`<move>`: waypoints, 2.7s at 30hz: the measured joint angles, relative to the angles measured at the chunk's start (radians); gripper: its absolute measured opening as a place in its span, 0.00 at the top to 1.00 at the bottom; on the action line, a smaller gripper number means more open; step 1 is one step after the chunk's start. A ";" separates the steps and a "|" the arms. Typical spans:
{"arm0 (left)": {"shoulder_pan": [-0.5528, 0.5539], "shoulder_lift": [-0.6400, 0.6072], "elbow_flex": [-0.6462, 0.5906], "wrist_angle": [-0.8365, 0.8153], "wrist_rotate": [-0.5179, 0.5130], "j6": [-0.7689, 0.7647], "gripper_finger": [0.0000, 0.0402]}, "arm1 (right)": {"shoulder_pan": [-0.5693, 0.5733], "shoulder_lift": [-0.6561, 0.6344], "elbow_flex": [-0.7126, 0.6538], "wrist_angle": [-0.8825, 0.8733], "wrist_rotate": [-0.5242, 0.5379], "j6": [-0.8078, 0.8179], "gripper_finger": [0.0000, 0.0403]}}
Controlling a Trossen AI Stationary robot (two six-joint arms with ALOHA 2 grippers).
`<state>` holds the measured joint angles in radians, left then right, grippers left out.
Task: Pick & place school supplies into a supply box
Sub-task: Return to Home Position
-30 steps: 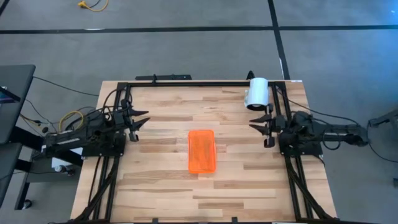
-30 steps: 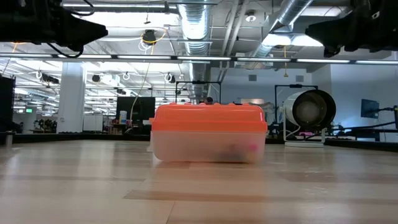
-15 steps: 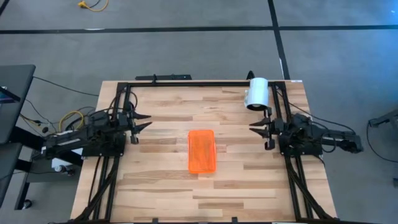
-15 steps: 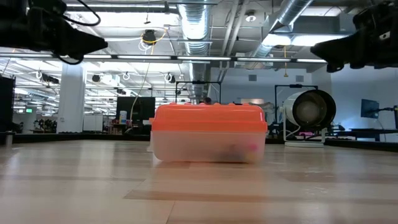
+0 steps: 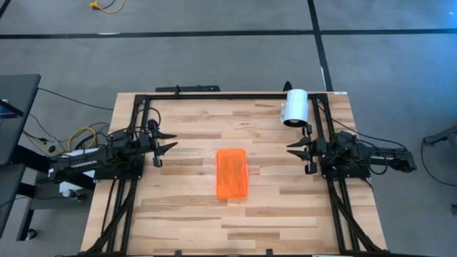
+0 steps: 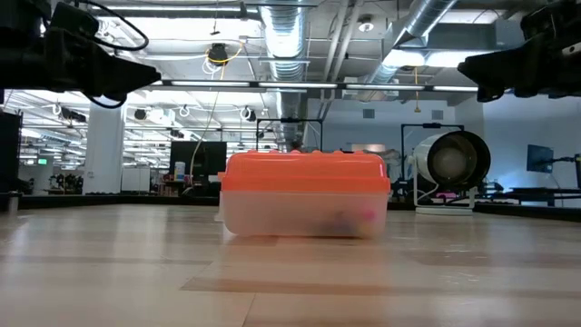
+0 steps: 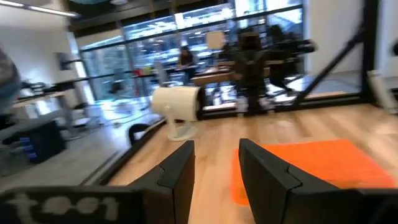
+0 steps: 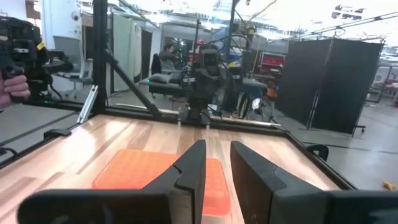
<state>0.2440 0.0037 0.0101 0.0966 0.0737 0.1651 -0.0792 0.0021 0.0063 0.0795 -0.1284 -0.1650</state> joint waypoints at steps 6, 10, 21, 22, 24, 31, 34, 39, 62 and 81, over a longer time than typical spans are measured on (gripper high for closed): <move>-0.008 0.000 0.000 -0.016 0.135 -0.059 0.71 | 0.000 0.000 0.000 0.003 0.000 0.007 0.83; -0.052 0.000 -0.001 -0.025 0.102 -0.079 0.71 | 0.000 0.000 0.000 0.003 0.000 0.011 0.83; -0.174 0.003 -0.003 -0.053 -0.128 -0.023 0.71 | 0.000 0.000 0.000 -0.029 0.038 0.017 0.83; -0.174 0.004 -0.003 -0.054 -0.123 -0.010 0.71 | 0.000 0.000 0.000 -0.038 0.038 0.014 0.83; -0.174 0.005 -0.003 -0.055 -0.122 0.017 0.71 | 0.000 0.000 0.000 -0.056 0.046 0.011 0.83; -0.171 0.005 -0.004 -0.054 -0.131 0.057 0.71 | 0.000 0.001 0.000 -0.061 0.079 0.008 0.83; -0.171 0.005 -0.004 -0.054 -0.130 0.057 0.71 | 0.001 0.006 -0.001 -0.062 0.079 0.014 0.83; -0.171 0.005 -0.004 -0.054 -0.130 0.053 0.71 | -0.001 0.006 -0.001 -0.061 0.079 0.050 0.83; -0.170 0.005 -0.004 -0.054 -0.130 0.006 0.71 | -0.001 0.006 -0.001 -0.060 0.078 0.060 0.83; -0.170 0.005 -0.004 -0.054 -0.130 0.009 0.71 | -0.001 0.006 -0.001 -0.060 0.077 0.061 0.83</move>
<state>0.0738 0.0086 0.0063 0.0429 -0.0563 0.1736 -0.0803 0.0078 0.0051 0.0193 -0.0509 -0.1043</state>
